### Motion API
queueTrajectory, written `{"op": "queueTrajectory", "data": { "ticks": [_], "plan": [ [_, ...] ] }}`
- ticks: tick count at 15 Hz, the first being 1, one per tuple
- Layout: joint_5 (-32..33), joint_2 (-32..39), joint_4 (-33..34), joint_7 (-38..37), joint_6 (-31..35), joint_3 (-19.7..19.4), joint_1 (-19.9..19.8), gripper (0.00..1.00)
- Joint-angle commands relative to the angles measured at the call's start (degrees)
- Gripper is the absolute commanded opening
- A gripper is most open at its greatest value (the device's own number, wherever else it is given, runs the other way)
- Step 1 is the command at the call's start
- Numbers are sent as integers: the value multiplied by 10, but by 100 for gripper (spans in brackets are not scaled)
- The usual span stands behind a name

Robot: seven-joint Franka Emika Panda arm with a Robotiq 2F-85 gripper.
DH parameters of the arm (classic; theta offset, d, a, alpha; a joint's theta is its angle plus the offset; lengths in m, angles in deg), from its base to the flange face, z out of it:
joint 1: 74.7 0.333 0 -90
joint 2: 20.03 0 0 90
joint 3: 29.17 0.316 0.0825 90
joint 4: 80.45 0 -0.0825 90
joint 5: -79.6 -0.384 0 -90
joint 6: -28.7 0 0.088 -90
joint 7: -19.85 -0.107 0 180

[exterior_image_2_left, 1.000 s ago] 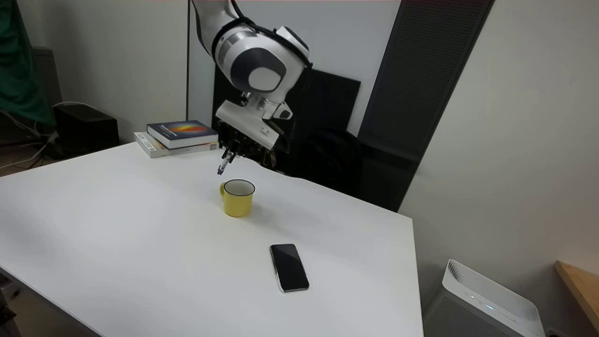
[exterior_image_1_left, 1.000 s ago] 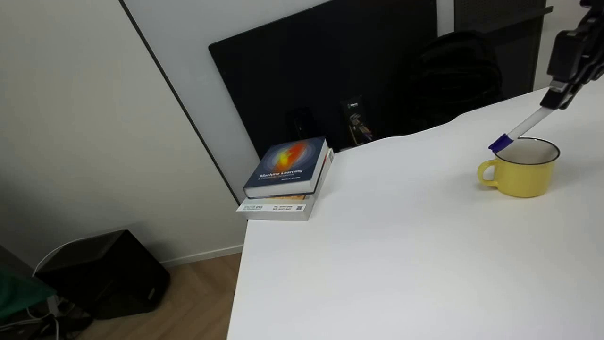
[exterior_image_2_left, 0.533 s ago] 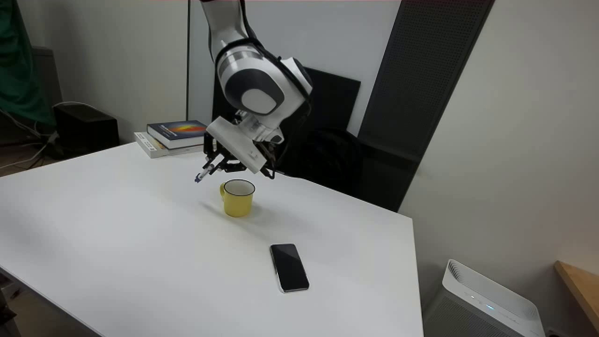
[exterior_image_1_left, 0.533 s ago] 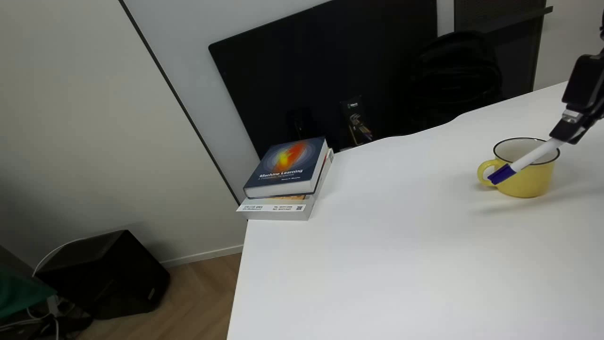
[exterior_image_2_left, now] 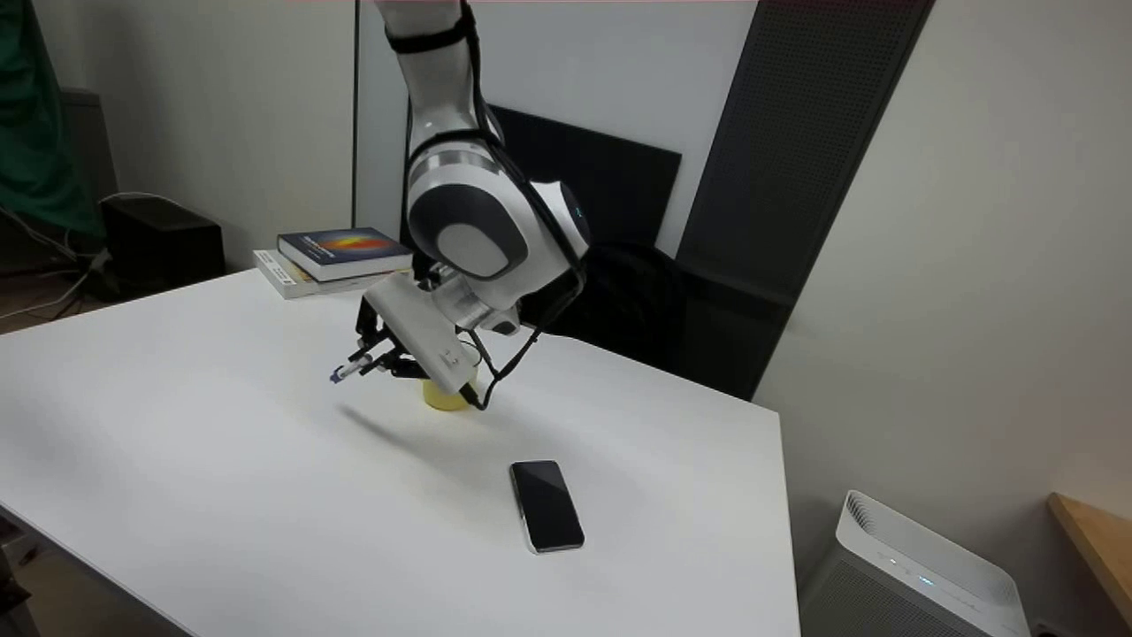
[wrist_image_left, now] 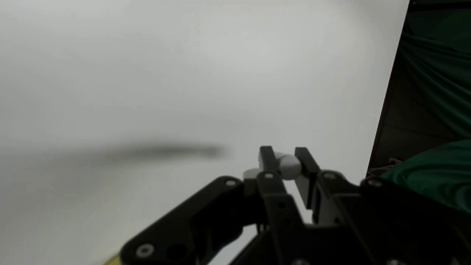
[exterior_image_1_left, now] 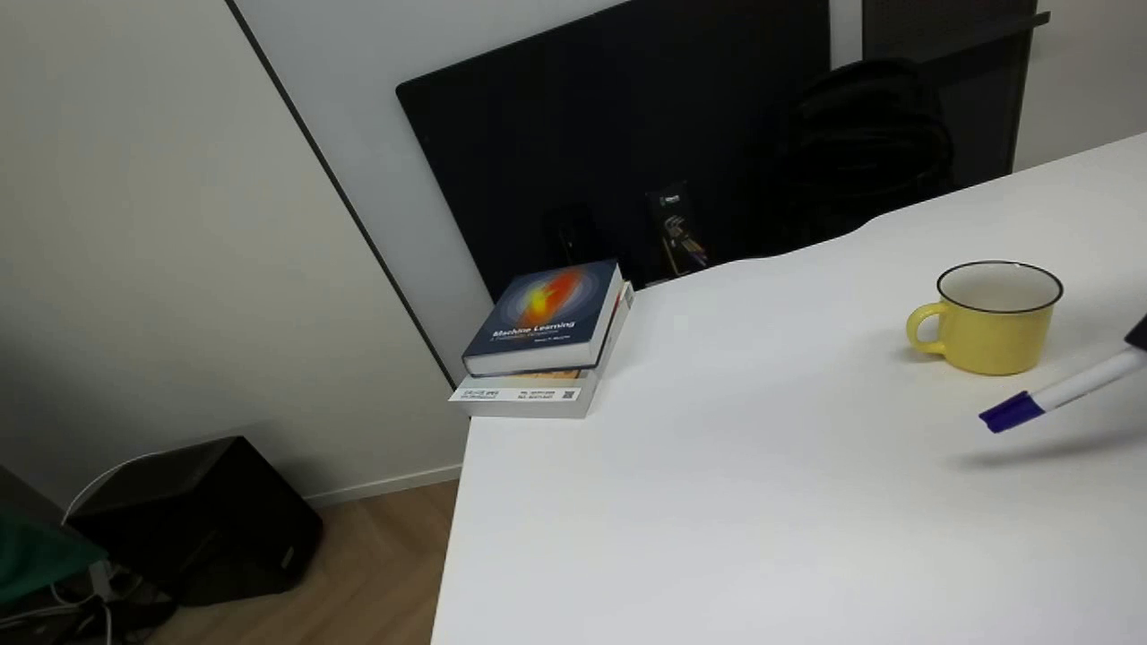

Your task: Remove the marker from the cup and put it on the table

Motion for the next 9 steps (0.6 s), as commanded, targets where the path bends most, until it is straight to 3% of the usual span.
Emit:
{"op": "queueTrajectory", "data": {
  "ticks": [1, 9],
  "plan": [
    [-40, -18, -47, 29, -19, -27, 1, 4],
    [-97, -1, -69, 102, -1, -81, -5, 4]
  ]
}}
